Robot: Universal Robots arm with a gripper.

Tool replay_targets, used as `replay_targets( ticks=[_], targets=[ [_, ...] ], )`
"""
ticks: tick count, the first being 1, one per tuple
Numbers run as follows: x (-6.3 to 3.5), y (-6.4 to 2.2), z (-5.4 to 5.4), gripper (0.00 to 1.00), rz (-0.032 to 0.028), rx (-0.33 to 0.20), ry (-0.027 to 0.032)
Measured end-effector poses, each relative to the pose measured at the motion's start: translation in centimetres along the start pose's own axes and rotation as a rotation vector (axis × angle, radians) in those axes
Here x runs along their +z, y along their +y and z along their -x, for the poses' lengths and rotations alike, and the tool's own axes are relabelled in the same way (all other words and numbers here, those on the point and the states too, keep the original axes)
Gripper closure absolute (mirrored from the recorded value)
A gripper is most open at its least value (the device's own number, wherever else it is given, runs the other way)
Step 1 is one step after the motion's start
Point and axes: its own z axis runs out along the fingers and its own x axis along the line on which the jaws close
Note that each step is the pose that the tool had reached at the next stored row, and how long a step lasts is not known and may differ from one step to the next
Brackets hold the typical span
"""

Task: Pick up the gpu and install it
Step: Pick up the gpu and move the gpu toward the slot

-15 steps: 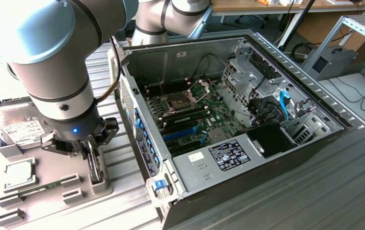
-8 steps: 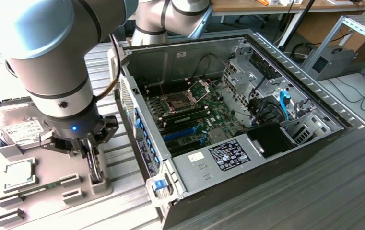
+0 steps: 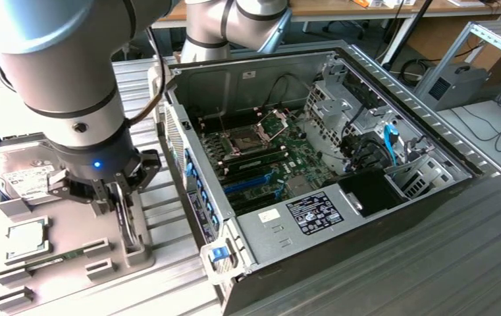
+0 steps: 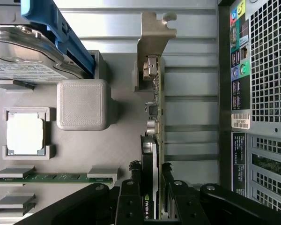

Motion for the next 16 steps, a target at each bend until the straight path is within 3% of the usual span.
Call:
replay_targets(
  ticks=[7,11,16],
  targets=[
    [-2.59,0.21,0.1,0.73,0.0001,0.0,-0.0001],
    [-5.58,0.49,0.2,0.73,0.0,0.0,0.0],
    [-7.19,0.66,0.2,0.73,0.0,0.0,0.0]
  ],
)
